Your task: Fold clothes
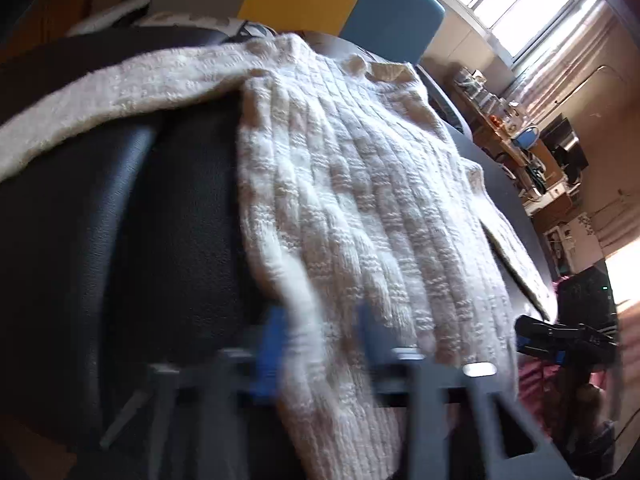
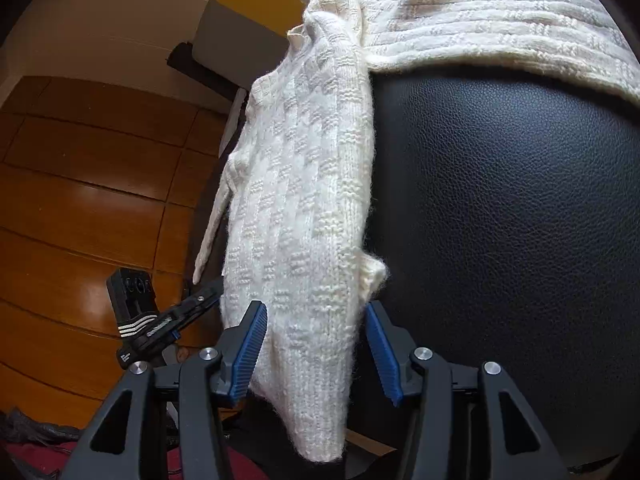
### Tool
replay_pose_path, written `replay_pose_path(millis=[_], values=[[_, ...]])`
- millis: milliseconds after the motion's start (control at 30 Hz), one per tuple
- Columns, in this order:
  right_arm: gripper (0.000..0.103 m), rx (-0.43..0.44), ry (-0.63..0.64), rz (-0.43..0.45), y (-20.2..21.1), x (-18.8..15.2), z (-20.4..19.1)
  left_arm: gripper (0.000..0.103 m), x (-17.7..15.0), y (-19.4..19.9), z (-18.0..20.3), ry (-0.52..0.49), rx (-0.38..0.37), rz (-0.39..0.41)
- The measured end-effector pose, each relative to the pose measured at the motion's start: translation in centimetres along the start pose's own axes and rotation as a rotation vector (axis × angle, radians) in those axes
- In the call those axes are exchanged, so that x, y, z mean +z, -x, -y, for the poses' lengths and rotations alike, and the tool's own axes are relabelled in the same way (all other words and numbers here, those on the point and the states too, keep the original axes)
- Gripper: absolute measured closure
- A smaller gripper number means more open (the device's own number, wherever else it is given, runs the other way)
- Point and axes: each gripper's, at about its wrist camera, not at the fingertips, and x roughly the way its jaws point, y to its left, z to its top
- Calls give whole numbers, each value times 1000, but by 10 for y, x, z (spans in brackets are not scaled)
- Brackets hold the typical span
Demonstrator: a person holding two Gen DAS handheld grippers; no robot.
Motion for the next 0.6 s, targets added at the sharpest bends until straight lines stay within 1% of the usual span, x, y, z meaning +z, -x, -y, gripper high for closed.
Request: replay_pose_path(millis=[33,67,133,167,233,300,333,400,467,500,567,600], values=[[51,11,-10,-1,0,-1,1,94,3,-1,-5,25,-11,-11],[51,10,-6,4,-1,-2,-1,94,6,3,-7,41,-31,6],[48,2,15,15,-1,-1,-9,94,13,23,-11,68,-87,83],[48,16,30,28,0,-1,-15,94,17,35,-13,81,-106,125],[48,77,72,44,-3,-1,-31,94,26,59,-19,111,-139,205],[48,122,117,34,-12,-1,-47,94,33,74,-31,153,-135,261],[48,141,138,23,-19,-1,-55,94,36,77,-37,165,-105,274],[48,141,156,-6,-38,-2,-66,94,38,75,-45,163,-2,276],[48,87,207,-7,-48,-5,-80,94,31,66,-53,165,68,222],[48,75,226,14,-50,-4,-88,94,25,62,-57,158,107,195],[48,114,245,32,-55,1,-103,94,12,50,-55,111,207,163],[48,121,259,18,-61,5,-111,94,6,45,-55,101,222,147]])
